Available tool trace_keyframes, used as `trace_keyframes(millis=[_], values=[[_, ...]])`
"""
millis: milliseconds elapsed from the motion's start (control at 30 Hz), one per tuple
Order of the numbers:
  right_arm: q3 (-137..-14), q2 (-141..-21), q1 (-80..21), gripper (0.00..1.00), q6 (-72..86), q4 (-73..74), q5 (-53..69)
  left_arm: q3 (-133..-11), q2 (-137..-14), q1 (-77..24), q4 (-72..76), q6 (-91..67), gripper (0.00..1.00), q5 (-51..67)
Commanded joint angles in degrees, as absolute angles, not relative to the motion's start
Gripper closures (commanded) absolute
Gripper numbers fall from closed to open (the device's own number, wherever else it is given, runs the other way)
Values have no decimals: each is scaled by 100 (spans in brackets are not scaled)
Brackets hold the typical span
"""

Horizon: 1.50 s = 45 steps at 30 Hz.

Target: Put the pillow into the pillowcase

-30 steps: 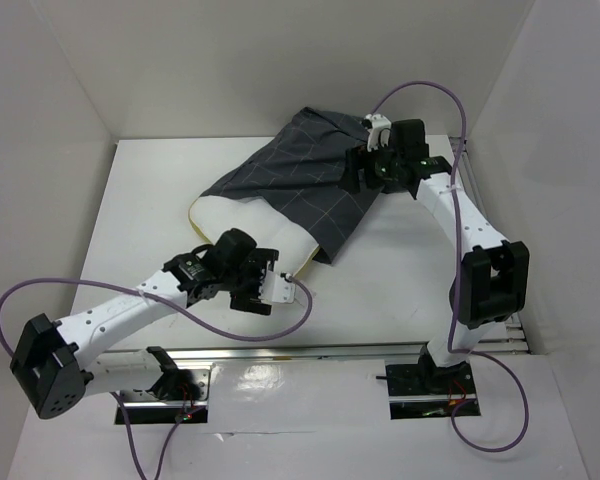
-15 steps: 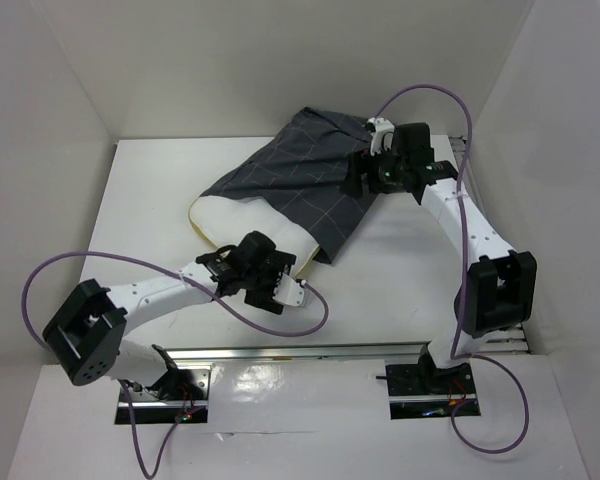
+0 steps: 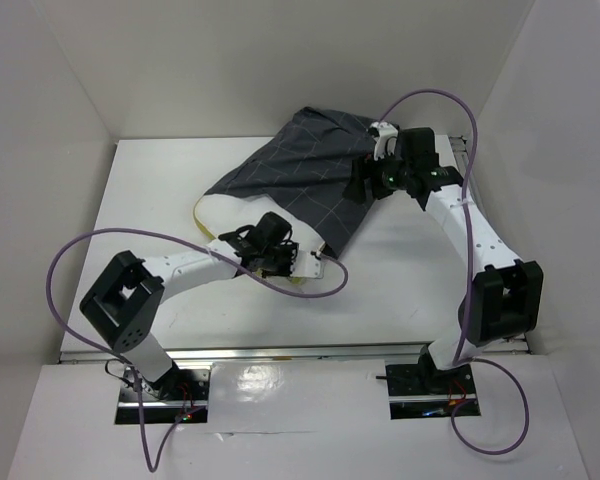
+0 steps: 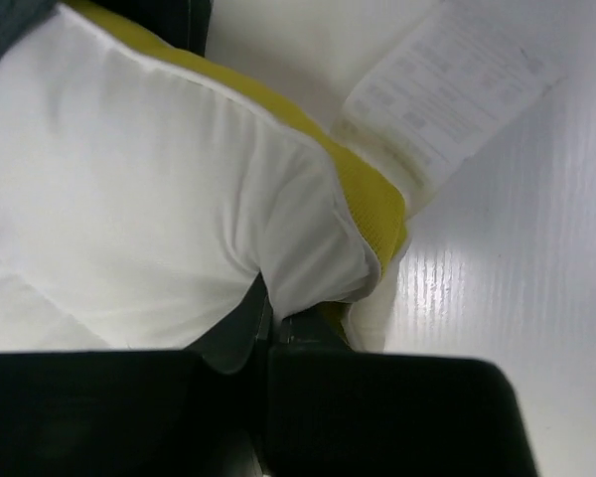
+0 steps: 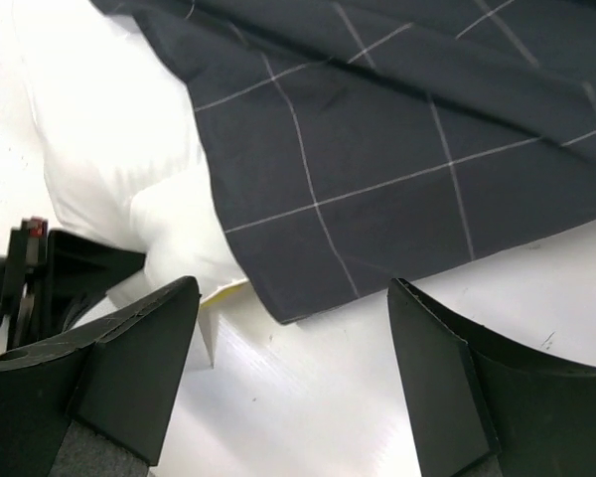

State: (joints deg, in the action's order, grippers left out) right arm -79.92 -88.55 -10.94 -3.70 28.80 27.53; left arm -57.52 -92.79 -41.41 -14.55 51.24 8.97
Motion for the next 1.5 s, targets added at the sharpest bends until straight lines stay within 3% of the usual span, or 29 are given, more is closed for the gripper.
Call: trace_keyframes(millis=[0, 100, 267, 467, 900, 1200, 1467], values=[[-7857, -8525, -1046, 16, -378, 2909, 2936, -6099, -9519, -3929, -1485, 4256, 100, 879], [-7708, -8473, -1046, 16, -378, 2909, 2988, -6774, -9642, -3543, -1827, 3264, 100, 1107], [-7427, -8262, -1046, 16, -378, 2620, 2865, -8722, -9966, -2463, -2714, 1374, 100, 2579], [-7680, -8367, -1046, 17, -115, 2321, 3076, -10001, -10222, -1504, -3050, -464, 100, 4128], [-8129, -9316, -2258, 20, 141, 2057, 3182, -10397, -10266, -1389, -2865, -1002, 100, 4755], [-8068, -9483, -2558, 21, 88, 2057, 1039, -10398, -10151, -1336, -2865, -949, 100, 4808], [-7743, -9036, -2355, 23, -62, 1943, 659, -10274, -10099, -1283, -2918, -896, 100, 4808]])
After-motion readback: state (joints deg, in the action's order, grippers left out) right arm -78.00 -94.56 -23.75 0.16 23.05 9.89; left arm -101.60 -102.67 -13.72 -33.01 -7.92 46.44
